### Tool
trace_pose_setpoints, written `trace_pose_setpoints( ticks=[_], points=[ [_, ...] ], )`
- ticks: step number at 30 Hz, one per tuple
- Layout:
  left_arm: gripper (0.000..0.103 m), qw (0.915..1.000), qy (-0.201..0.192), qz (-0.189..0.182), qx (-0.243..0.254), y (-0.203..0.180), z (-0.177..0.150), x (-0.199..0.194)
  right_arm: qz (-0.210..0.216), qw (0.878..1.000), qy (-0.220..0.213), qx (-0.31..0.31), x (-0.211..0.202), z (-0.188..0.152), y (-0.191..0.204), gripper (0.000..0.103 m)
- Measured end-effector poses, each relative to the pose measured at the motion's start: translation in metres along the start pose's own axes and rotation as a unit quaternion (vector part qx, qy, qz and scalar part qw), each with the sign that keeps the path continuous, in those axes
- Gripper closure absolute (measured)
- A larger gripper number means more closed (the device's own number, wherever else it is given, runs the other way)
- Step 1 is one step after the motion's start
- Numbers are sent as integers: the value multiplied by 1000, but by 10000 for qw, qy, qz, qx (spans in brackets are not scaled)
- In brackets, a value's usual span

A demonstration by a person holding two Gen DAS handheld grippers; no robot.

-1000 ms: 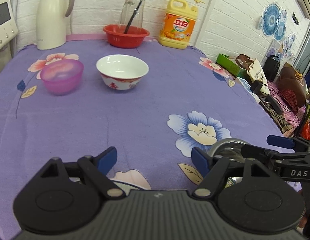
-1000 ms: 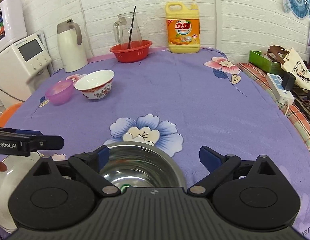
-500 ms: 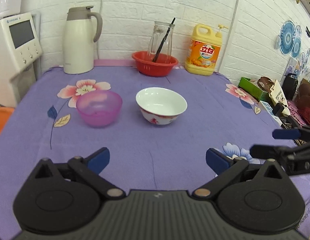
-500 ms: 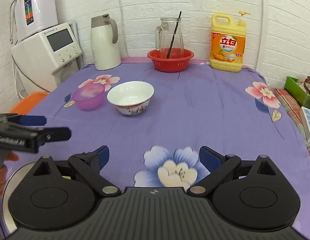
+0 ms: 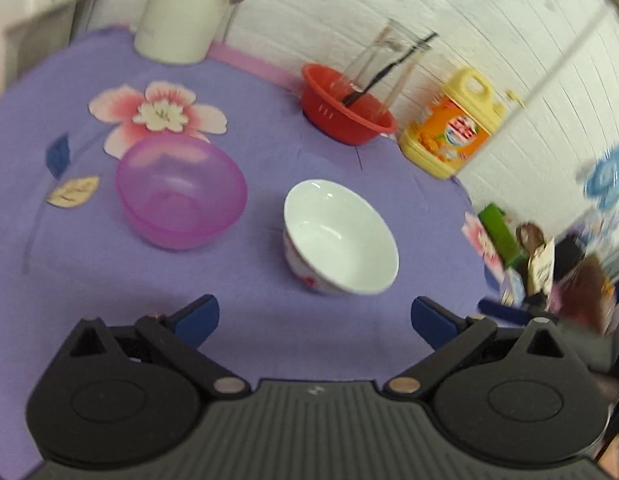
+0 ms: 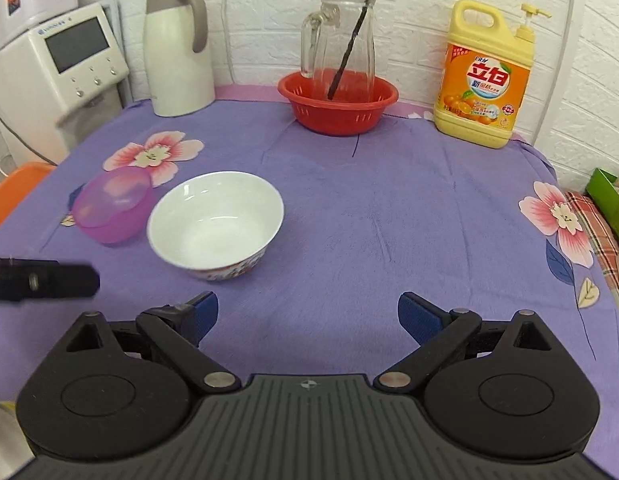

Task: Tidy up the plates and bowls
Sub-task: 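Move the left gripper to the white floral bowl and grasp its rim, then lift the white bowl and lower it into the steel bowl, open left gripper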

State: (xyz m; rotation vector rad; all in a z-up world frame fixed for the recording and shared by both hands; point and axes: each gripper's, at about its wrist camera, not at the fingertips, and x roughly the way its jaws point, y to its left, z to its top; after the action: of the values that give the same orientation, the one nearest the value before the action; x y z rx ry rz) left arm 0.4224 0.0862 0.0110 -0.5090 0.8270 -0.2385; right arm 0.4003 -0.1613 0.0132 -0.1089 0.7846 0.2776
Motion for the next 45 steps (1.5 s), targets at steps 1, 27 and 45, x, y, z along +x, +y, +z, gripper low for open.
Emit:
trace_pose_setpoints(
  ticks=[1,27,45],
  points=[
    [1,10000,10,34,-53,-1,5,7,8,10000,39,14,5,3,-1,0],
    [20,9965,307,-366,-687,2,34,85,614,9972,358,-240,81,42,9,0],
    [34,9988,287,-251,-312,-2,35,93,969,9944,360,-230,102,43,24,15]
  ],
)
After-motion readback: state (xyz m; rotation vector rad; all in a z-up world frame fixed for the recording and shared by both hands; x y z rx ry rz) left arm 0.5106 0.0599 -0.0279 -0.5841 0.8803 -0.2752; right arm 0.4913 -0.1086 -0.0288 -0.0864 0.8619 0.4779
